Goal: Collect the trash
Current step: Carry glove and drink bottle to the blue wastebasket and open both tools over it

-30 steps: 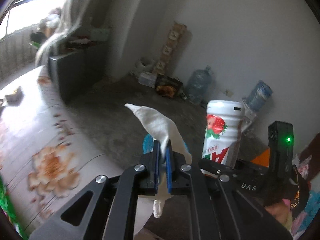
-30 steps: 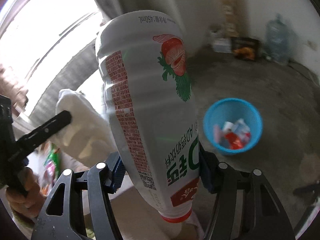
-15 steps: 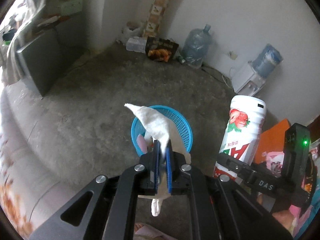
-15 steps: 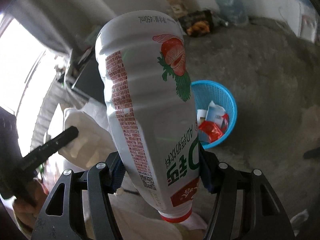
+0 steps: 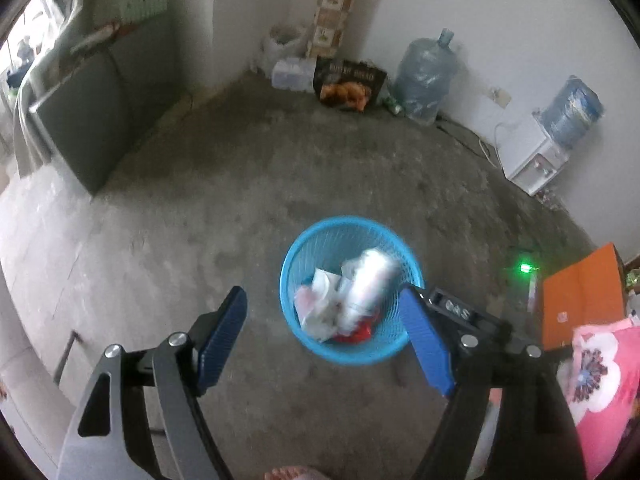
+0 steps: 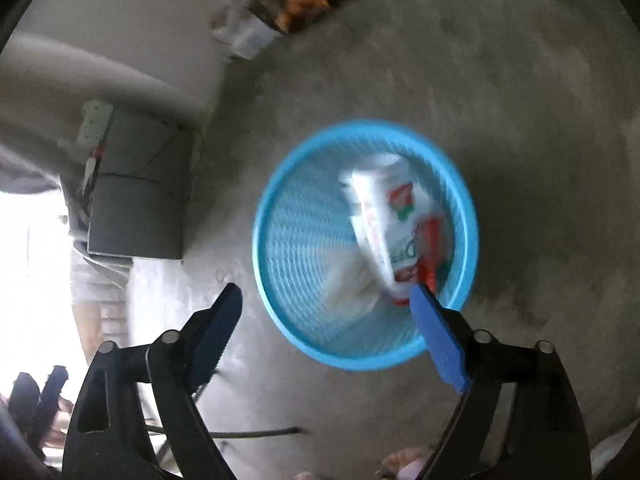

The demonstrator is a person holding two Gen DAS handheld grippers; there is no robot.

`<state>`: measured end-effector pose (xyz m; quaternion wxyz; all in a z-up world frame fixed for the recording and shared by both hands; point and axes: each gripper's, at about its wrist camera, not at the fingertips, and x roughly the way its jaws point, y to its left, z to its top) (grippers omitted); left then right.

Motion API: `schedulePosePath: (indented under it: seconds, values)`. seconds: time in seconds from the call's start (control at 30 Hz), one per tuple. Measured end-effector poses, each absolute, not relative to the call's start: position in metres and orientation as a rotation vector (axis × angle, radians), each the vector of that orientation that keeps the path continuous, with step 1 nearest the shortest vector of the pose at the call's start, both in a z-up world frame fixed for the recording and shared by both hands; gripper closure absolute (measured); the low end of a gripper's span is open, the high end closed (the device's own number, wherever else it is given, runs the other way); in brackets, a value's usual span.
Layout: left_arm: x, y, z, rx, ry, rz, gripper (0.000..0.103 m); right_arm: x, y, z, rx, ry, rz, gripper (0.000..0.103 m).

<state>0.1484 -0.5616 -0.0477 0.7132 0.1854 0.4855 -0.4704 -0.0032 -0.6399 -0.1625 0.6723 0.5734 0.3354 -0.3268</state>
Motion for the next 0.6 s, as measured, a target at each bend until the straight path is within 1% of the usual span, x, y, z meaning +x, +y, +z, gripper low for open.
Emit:
schedulePosePath:
  seconds: [0.17, 0.37, 0.6]
  values:
    - [0.143, -0.525, -0.031, 0.381, 1.076, -1.043, 0.027, -0.022, -0.623, -0.168, 1.282, 0.759, -0.733, 0.021]
    - [0.137, -0.481, 0.012, 0.271, 1.03, -1.081, 0.027, -0.03, -0.617, -0.146, 1.257, 0.723, -0.695, 0.021]
    - [0.134, -0.37, 0.055, 0.165, 0.917, -1.038, 0.021, -0.034, -0.584, -0.111, 1.2, 0.682, -0.586, 0.021]
